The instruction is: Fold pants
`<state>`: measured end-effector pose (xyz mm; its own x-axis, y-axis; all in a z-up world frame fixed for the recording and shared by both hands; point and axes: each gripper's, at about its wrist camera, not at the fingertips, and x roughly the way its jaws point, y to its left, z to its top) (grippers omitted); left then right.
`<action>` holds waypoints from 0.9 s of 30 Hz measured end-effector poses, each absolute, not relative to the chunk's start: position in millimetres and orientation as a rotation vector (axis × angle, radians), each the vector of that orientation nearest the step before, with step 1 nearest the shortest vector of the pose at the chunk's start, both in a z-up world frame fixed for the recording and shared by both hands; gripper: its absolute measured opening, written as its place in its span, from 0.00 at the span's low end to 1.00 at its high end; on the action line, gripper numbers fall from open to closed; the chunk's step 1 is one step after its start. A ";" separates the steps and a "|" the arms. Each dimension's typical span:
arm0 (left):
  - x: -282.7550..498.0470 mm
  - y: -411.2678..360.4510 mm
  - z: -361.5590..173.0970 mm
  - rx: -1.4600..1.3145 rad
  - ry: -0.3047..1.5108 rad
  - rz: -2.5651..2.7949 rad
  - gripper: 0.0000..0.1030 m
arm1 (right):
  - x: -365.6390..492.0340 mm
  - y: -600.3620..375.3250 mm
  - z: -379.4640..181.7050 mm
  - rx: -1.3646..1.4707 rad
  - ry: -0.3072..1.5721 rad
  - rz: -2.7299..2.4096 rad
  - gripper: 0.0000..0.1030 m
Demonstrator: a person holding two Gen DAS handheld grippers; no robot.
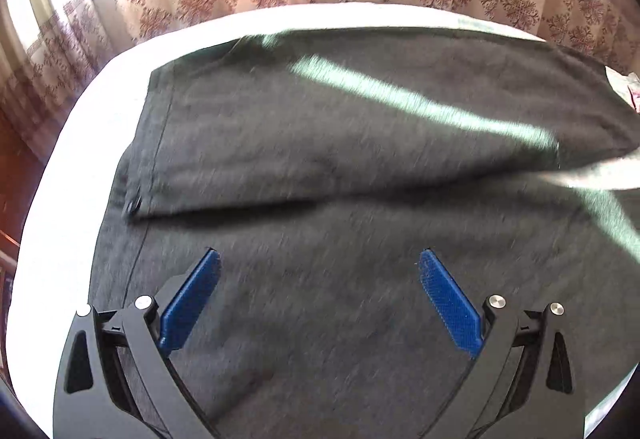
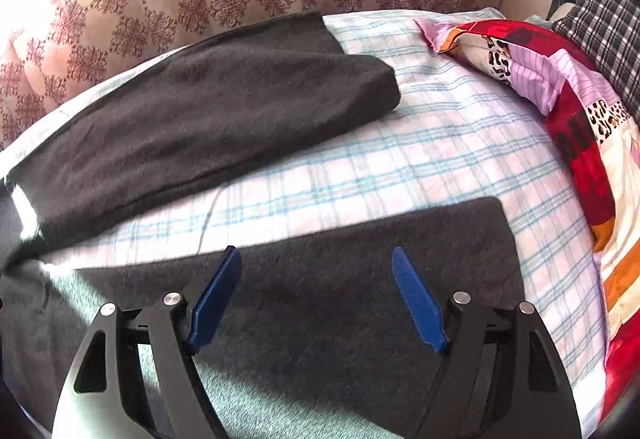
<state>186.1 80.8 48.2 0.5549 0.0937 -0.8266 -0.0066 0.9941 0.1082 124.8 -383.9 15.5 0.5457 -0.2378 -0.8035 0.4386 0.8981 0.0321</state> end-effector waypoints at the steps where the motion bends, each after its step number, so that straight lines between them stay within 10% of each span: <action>1: 195.5 76.9 49.3 0.104 0.975 0.057 0.98 | 126.7 -391.7 16.3 0.256 0.910 -0.414 0.72; 27: 260.5 48.2 45.1 0.173 1.015 -0.013 0.98 | 232.9 -462.6 55.9 0.306 0.832 -0.371 0.64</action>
